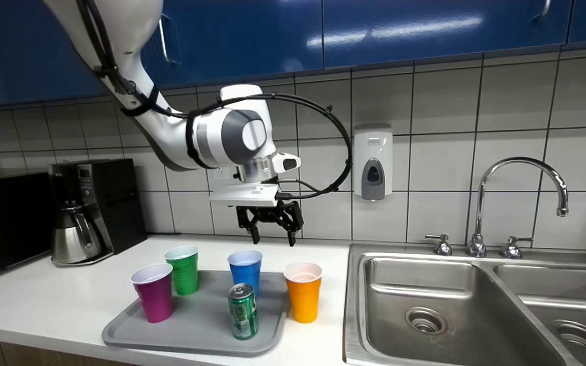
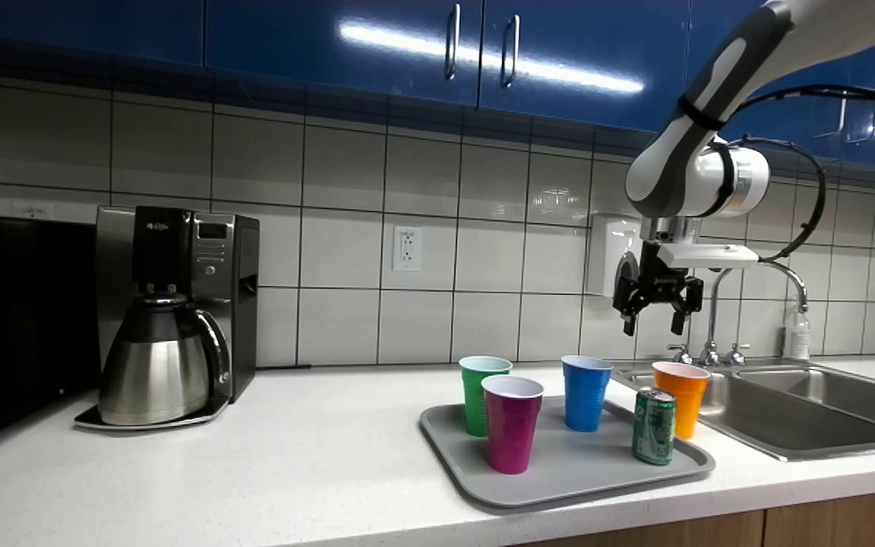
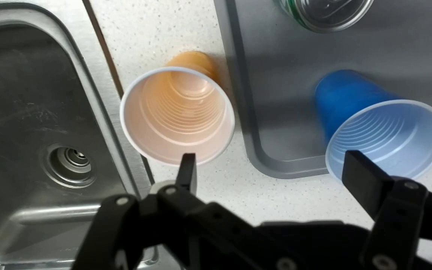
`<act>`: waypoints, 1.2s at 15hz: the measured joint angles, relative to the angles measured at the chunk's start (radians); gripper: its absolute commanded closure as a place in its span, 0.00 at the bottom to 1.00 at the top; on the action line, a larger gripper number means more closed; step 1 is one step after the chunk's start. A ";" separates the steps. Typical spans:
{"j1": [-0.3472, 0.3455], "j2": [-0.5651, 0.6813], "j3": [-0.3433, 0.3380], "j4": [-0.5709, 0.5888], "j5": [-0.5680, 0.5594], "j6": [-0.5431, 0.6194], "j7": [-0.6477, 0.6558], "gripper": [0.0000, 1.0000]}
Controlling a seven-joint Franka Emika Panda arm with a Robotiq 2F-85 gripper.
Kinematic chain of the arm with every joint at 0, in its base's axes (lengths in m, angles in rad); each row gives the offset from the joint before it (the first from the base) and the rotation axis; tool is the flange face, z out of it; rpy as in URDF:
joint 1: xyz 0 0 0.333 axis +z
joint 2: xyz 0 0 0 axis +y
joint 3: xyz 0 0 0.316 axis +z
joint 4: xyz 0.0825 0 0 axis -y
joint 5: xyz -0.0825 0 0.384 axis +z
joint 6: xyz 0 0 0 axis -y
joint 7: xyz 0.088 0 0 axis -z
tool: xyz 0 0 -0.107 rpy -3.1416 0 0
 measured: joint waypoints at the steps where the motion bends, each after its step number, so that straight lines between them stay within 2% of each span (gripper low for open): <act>1: -0.002 0.007 0.000 0.001 -0.002 0.006 0.000 0.00; 18: -0.013 0.090 -0.025 0.029 -0.039 0.033 0.000 0.00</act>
